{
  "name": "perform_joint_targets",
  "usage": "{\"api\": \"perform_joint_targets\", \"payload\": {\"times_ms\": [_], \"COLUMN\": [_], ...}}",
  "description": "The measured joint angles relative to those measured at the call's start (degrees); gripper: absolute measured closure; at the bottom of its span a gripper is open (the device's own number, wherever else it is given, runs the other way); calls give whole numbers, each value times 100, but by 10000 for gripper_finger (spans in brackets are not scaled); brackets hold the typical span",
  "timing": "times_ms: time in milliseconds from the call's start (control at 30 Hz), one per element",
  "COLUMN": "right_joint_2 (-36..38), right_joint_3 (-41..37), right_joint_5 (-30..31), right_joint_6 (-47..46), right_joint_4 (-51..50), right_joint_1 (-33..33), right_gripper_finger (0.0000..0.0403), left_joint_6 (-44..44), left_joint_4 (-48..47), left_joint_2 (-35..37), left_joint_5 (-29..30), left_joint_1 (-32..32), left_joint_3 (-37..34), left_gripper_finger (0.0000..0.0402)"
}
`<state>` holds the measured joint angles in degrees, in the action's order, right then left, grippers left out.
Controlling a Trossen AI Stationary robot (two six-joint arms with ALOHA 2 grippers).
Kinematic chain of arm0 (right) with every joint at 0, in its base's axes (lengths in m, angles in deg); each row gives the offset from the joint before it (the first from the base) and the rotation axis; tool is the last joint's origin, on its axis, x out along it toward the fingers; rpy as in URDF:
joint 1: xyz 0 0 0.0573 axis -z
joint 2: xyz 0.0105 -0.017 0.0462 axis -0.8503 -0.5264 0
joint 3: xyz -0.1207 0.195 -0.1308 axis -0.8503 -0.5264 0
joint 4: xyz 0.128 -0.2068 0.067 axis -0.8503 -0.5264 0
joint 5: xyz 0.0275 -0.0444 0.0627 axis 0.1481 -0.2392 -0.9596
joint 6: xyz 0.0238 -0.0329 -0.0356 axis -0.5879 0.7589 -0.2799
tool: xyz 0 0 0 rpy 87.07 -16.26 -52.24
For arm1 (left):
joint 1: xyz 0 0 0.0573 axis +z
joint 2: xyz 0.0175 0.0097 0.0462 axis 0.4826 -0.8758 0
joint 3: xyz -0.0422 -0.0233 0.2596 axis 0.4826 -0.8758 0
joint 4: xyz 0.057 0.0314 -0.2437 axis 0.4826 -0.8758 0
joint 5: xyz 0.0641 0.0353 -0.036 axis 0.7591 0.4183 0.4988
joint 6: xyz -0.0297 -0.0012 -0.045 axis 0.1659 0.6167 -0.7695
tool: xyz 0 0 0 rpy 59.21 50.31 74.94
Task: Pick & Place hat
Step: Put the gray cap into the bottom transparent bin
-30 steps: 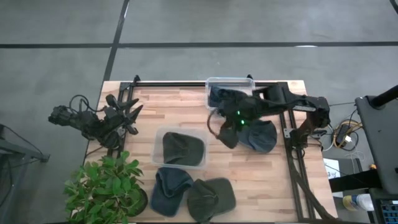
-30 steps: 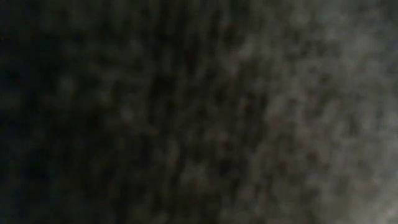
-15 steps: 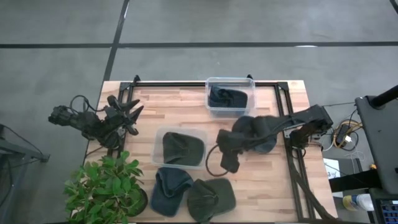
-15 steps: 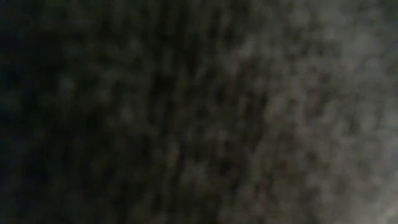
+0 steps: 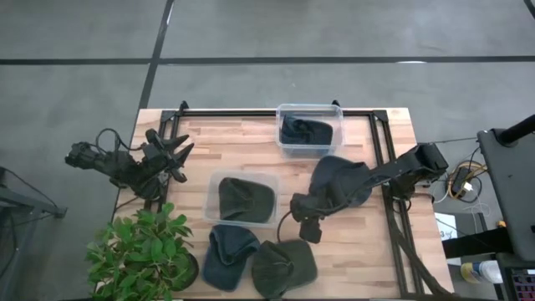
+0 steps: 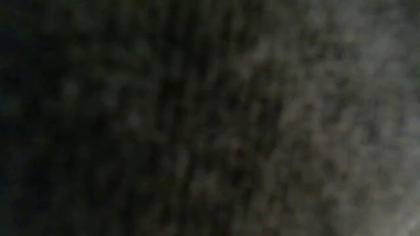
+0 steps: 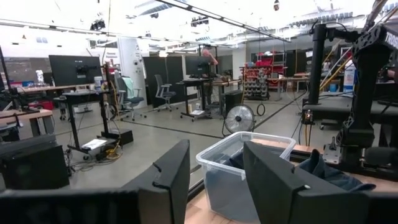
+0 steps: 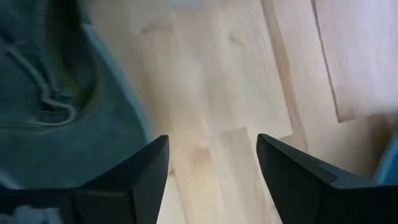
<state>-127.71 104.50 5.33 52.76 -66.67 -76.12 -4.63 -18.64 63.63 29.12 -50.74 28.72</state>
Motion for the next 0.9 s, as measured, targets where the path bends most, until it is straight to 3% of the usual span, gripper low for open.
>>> {"api": "perform_joint_targets", "payload": {"times_ms": [100, 267, 767, 900], "right_joint_2": [0, 0, 0, -2], "right_joint_3": [-381, -983, -2020, -2168], "right_joint_5": [-31, -579, -877, -697], "right_joint_6": [42, 15, -412, -453], "right_joint_4": [488, 1727, 3670, 3881], "right_joint_1": [-40, -91, -287, -361], "right_gripper_finger": [169, 172, 177, 177], "left_joint_6": [2, 4, 11, 19], "left_joint_4": [1, 4, 9, 10], "left_joint_2": [0, 0, 0, 0], "left_joint_5": [-2, -2, -2, -4], "left_joint_1": [0, -1, -1, -1], "left_joint_3": [0, 0, 0, 0], "left_gripper_finger": [259, 259, 259, 259]}}
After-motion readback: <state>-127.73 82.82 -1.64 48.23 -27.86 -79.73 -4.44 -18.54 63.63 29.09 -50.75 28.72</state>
